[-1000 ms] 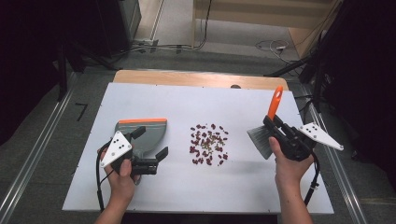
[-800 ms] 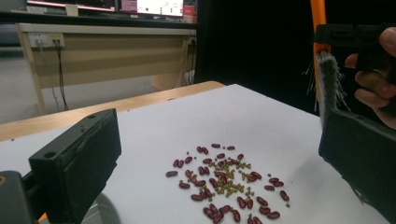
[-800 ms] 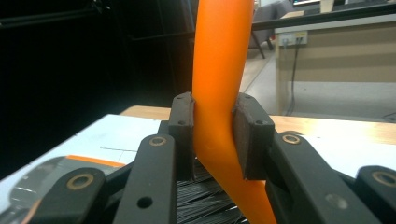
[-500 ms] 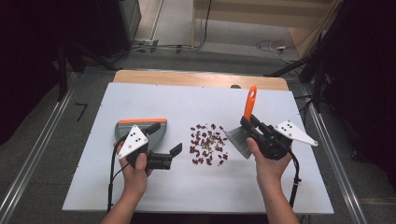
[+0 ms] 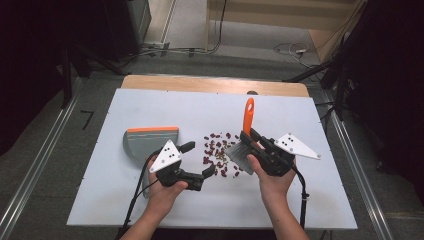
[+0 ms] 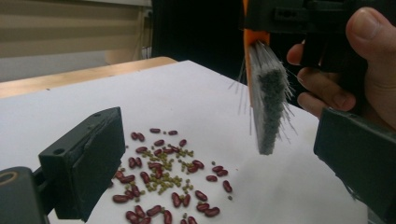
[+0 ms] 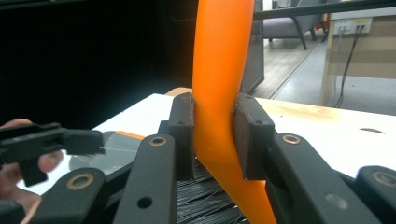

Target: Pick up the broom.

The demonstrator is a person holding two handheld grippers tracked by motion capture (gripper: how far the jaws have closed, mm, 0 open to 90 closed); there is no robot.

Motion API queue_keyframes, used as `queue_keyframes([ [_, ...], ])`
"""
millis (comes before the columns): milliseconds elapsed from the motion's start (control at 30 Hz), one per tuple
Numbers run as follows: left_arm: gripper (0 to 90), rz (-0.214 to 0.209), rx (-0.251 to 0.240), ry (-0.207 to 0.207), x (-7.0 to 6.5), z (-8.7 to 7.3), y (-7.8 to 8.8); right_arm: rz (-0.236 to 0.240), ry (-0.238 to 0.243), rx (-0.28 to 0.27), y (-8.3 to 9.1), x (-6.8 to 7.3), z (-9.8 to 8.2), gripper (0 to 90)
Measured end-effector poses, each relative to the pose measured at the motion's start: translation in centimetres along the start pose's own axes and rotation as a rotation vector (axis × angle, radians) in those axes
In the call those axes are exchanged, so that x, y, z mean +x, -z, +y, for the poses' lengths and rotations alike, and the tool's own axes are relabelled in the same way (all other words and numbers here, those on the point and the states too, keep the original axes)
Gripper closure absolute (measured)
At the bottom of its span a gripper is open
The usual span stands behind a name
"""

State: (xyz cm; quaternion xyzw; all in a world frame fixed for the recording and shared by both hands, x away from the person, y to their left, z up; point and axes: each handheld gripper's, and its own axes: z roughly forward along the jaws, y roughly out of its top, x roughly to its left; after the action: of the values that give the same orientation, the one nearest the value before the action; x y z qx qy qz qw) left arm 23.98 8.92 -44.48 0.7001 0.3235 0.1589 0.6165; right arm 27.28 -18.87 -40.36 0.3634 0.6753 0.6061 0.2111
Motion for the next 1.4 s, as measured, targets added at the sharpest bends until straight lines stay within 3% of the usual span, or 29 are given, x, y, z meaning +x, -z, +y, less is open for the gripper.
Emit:
queue_keyframes([
  [200,7.7,-0.022,0.029,-0.002,-0.9,-0.4,-0.8,0.020,0.012,0.004,-0.6,1.1,-0.3,69.5],
  [500,26.5,-0.044,0.085,-0.011,-2.3,-1.0,-2.2,0.071,0.035,0.018,-1.5,3.4,-1.0,69.5],
  [733,38.8,-0.037,0.103,-0.008,-2.9,-1.4,-2.8,0.088,0.039,0.015,-1.7,4.3,-1.2,69.5],
  [967,55.3,-0.046,0.124,0.031,-2.9,-1.5,-3.1,0.088,0.043,0.013,-1.9,4.9,-1.4,69.5],
  [1200,78.4,-0.047,0.125,0.052,-2.3,-1.4,-2.9,0.092,0.047,0.006,-1.9,5.0,-1.5,69.4],
  [1400,84.4,-0.067,0.137,0.061,-1.8,-1.3,-2.6,0.094,0.055,0.003,-1.9,5.1,-1.5,68.9],
])
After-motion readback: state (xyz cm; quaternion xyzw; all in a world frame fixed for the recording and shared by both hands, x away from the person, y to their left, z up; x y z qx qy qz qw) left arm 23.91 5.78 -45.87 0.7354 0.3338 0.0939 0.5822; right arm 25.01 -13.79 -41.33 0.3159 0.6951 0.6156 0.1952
